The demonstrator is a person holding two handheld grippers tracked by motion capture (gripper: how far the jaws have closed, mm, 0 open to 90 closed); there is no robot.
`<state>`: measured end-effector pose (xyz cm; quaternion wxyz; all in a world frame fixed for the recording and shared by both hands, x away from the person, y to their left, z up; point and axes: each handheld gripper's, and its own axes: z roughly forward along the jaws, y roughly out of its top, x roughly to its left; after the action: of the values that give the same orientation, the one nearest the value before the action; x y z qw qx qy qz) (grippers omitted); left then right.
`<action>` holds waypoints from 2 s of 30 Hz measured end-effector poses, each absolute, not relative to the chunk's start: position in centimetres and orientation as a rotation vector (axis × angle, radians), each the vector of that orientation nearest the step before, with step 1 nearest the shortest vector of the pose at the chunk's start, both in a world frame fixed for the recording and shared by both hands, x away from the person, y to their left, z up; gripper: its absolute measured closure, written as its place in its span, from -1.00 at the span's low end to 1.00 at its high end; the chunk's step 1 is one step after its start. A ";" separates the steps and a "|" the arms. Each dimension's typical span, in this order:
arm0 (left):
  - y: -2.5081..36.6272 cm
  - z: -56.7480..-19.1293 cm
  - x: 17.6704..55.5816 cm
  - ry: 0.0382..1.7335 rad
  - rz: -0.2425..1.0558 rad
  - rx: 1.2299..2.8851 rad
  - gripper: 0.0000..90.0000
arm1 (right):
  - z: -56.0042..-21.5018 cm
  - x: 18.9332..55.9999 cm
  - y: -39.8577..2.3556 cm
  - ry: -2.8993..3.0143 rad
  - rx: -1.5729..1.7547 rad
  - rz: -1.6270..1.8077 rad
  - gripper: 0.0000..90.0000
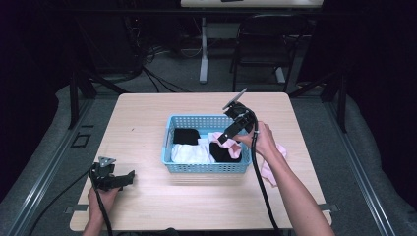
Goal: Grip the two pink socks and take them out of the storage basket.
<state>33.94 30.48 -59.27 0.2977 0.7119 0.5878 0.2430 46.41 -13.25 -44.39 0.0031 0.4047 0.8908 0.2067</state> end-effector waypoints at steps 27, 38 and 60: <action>30.5 -59.3 33.9 1.560 0.645 1.894 -0.99 | -50.4 49.0 -11.6 2.727 1.386 0.346 -0.05; 30.5 -59.3 33.9 1.560 0.645 1.895 -0.99 | -51.5 49.2 -11.4 2.698 1.376 0.269 0.10; 30.5 -59.3 34.0 1.558 0.644 1.896 -0.99 | -51.8 49.1 -11.9 2.697 1.425 0.278 0.83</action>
<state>33.96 30.51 -59.26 0.2979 0.7134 0.5862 0.2423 49.11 -11.89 -51.82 0.0395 0.4649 0.8798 0.0906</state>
